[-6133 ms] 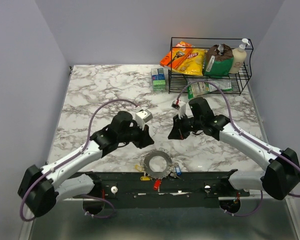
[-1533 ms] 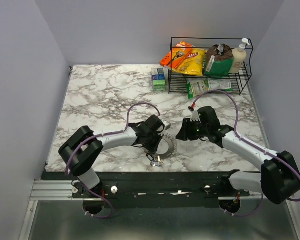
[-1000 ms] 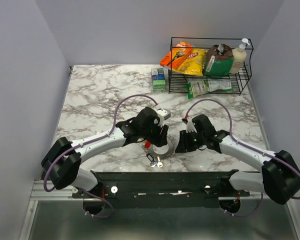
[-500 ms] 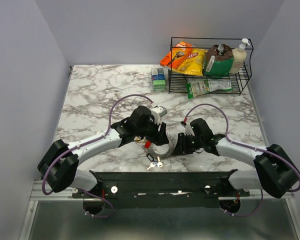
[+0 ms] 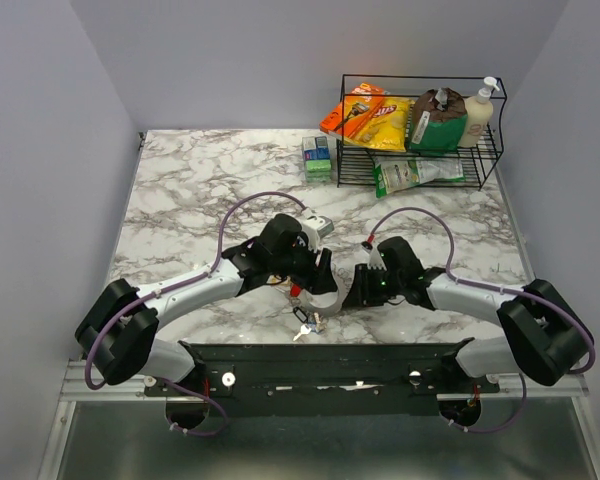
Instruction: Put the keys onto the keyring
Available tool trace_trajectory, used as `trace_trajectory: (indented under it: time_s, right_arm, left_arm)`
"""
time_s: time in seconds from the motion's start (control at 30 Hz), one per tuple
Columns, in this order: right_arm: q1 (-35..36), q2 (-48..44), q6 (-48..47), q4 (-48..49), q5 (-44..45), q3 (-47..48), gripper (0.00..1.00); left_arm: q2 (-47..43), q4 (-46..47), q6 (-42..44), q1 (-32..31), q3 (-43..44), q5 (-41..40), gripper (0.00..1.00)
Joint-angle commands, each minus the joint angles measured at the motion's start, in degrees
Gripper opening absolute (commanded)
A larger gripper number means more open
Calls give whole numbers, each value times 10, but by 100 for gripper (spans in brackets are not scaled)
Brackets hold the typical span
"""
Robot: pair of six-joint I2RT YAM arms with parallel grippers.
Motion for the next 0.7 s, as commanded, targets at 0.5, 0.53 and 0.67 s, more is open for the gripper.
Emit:
trace_trajectory:
  time_s: [0.5, 0.53, 0.67]
  right_arm:
    - [-15, -195, 21, -17, 80, -46, 52]
    - [-20, -204, 22, -22, 84, -49, 53]
    - [-52, -239, 24, -39, 85, -65, 54]
  left_arm:
    - [126, 23, 50, 1, 36, 79, 59]
    - [136, 24, 51, -1, 43, 90, 57]
    - [168, 42, 66, -8, 65, 100, 57]
